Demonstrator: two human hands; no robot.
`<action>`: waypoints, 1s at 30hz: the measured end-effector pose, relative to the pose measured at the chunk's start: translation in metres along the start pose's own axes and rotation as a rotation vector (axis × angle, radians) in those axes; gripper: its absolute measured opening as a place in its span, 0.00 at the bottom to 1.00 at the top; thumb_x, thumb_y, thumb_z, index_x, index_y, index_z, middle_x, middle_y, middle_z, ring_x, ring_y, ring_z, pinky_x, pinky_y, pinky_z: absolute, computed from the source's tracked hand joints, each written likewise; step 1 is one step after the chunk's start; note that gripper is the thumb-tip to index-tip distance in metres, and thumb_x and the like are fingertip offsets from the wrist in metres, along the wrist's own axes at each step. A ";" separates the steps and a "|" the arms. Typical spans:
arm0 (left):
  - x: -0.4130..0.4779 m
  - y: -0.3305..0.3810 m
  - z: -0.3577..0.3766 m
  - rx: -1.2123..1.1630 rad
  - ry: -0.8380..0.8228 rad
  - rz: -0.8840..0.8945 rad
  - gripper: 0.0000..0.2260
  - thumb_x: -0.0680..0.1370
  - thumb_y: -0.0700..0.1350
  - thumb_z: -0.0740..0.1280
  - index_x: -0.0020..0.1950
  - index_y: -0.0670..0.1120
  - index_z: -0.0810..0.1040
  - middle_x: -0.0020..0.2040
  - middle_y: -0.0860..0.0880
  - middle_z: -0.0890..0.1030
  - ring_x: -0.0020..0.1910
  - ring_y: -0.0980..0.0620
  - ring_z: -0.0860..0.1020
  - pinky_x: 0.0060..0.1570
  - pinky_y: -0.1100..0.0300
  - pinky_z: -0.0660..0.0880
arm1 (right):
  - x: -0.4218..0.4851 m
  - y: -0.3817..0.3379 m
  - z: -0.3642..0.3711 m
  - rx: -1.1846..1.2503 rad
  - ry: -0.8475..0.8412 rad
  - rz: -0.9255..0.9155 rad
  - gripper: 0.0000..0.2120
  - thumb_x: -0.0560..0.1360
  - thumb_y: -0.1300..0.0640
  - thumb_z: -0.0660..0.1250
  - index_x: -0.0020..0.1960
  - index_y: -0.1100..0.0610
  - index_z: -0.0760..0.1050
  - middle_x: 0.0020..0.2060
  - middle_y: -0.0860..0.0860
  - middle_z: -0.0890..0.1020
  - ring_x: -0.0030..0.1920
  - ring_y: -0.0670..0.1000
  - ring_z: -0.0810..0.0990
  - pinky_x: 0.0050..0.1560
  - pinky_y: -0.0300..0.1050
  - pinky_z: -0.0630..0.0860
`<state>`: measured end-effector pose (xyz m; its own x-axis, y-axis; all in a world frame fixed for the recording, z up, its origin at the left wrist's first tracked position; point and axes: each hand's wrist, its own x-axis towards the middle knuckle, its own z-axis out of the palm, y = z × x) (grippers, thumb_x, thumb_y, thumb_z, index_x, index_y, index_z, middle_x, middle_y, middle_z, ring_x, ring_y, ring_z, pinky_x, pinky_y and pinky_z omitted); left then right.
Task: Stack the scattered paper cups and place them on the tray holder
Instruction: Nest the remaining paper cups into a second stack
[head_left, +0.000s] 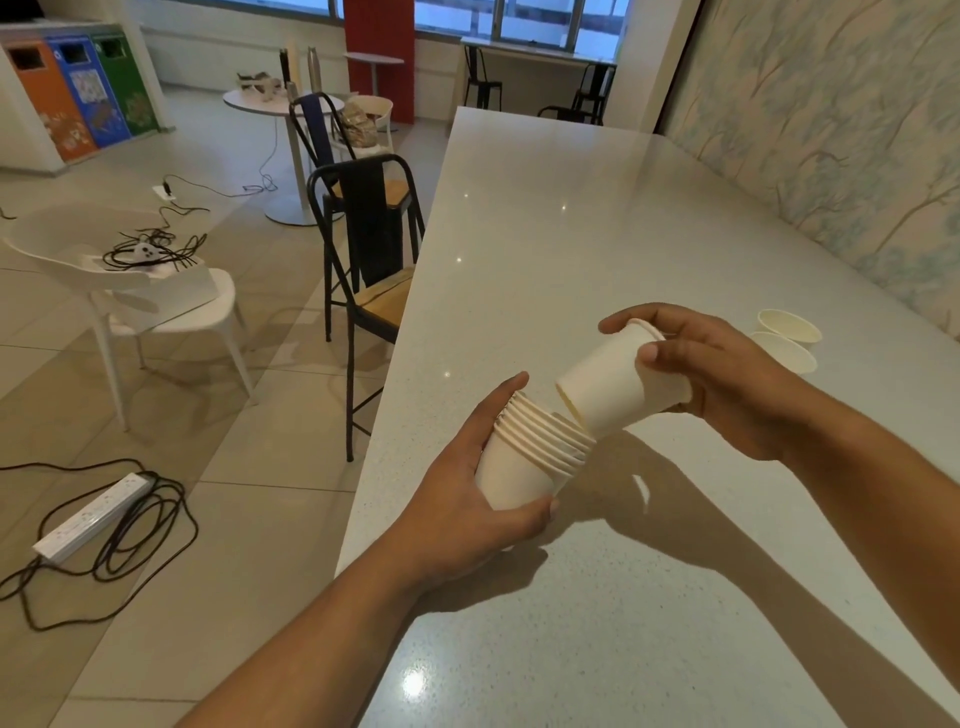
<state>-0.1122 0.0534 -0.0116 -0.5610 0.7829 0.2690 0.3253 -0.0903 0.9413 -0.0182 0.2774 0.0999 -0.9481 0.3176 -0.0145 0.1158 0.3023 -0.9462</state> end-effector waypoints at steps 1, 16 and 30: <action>0.000 0.000 0.000 0.007 -0.005 -0.001 0.42 0.68 0.54 0.76 0.72 0.75 0.56 0.62 0.75 0.69 0.59 0.66 0.74 0.46 0.76 0.75 | 0.000 -0.001 0.004 -0.018 0.004 -0.005 0.18 0.69 0.50 0.66 0.59 0.47 0.78 0.53 0.47 0.81 0.51 0.49 0.80 0.42 0.42 0.79; 0.000 -0.002 0.002 0.050 -0.034 0.057 0.41 0.69 0.49 0.78 0.75 0.67 0.60 0.63 0.67 0.73 0.60 0.61 0.76 0.49 0.71 0.77 | -0.009 0.023 0.047 -0.411 -0.083 -0.088 0.56 0.60 0.15 0.42 0.79 0.46 0.55 0.78 0.41 0.58 0.76 0.40 0.58 0.75 0.43 0.56; 0.001 -0.004 0.001 0.065 0.026 0.060 0.41 0.65 0.55 0.77 0.73 0.71 0.61 0.65 0.70 0.72 0.61 0.65 0.75 0.47 0.79 0.73 | 0.027 0.065 -0.073 -1.100 0.517 0.203 0.30 0.71 0.40 0.71 0.69 0.51 0.72 0.63 0.52 0.77 0.59 0.56 0.78 0.48 0.50 0.75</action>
<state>-0.1131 0.0549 -0.0156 -0.5584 0.7607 0.3309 0.4073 -0.0961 0.9082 -0.0144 0.3710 0.0614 -0.6840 0.6899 0.2371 0.6723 0.7223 -0.1624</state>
